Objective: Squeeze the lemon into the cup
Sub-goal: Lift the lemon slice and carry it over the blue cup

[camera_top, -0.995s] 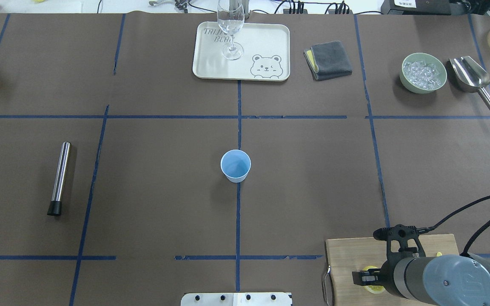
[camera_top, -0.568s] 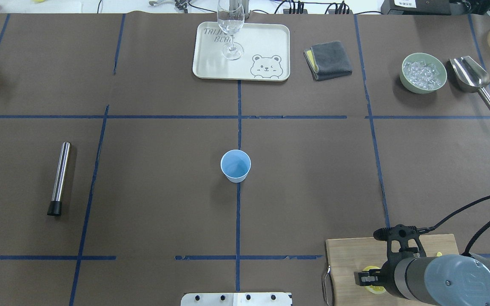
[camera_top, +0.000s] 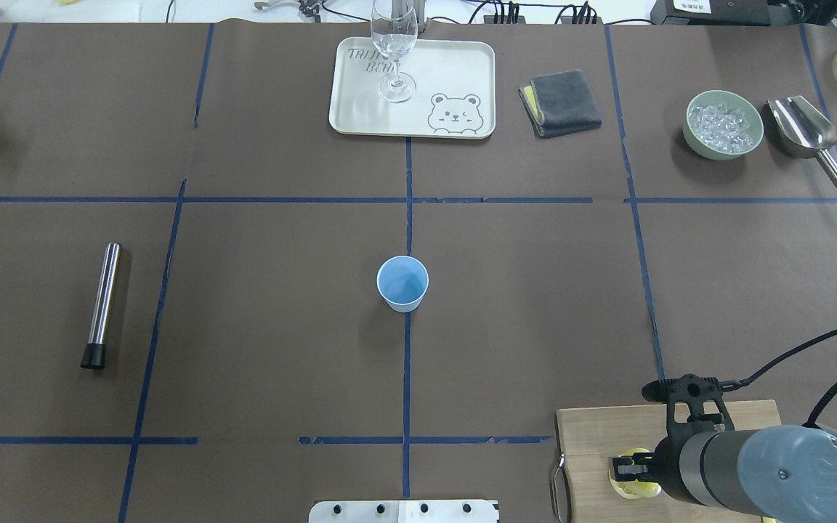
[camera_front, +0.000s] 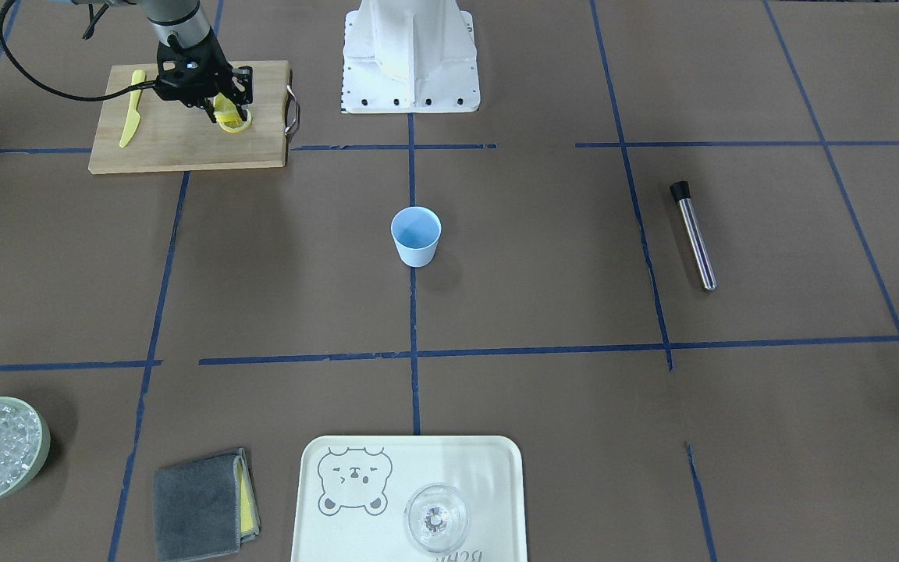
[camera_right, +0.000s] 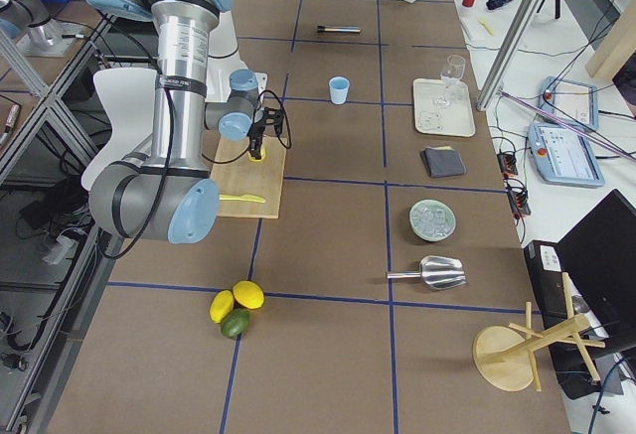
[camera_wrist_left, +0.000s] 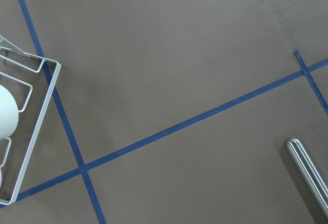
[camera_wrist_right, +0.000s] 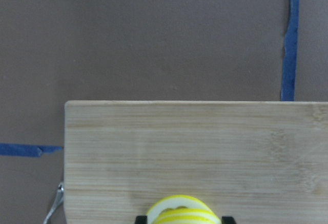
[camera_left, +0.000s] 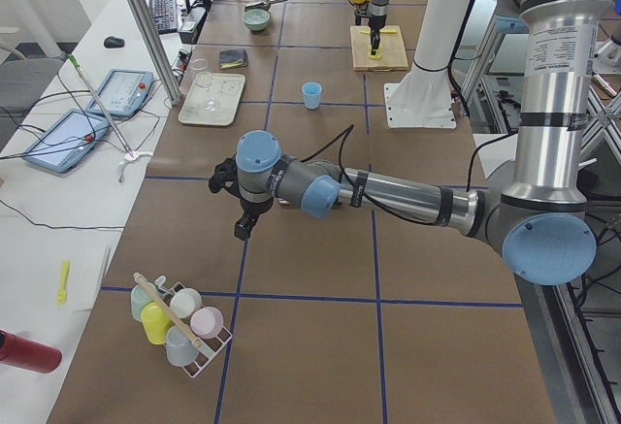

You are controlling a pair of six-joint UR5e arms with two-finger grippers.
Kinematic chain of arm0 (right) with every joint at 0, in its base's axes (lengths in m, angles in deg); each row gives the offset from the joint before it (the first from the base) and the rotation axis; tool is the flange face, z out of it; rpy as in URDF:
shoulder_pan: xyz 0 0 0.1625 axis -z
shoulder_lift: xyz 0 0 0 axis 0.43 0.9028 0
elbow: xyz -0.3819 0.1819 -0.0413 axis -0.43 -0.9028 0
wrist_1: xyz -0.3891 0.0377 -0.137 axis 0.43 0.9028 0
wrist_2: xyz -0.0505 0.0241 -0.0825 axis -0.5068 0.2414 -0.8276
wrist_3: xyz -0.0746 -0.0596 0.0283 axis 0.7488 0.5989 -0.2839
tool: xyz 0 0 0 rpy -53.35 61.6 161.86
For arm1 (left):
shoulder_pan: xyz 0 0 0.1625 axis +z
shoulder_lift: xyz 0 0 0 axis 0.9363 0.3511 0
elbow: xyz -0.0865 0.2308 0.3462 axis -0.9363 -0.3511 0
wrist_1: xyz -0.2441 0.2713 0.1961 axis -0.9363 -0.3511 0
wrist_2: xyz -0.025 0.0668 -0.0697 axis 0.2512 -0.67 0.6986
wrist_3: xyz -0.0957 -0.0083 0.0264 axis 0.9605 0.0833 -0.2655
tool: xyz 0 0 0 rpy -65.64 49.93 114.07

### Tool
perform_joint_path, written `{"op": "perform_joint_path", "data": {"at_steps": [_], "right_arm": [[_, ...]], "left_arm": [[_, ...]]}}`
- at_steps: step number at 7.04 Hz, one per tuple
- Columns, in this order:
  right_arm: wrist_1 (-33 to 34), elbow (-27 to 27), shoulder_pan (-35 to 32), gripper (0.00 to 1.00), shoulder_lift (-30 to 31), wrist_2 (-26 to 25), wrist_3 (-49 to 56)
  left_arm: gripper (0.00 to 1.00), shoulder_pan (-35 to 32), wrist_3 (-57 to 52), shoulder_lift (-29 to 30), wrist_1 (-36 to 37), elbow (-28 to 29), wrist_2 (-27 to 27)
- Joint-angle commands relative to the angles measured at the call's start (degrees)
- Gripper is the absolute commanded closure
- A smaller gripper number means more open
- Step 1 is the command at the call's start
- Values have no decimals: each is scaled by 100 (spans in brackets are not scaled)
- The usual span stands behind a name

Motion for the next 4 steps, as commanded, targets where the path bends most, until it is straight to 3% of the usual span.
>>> {"op": "perform_joint_path", "data": {"at_steps": [1, 4], "right_arm": [[9, 51, -249, 56, -48, 48, 3], [70, -28, -494, 56, -574, 108, 3]], "left_arm": [[0, -6, 0, 3, 0, -10, 3], [0, -6, 9, -6, 0, -1, -6]]}}
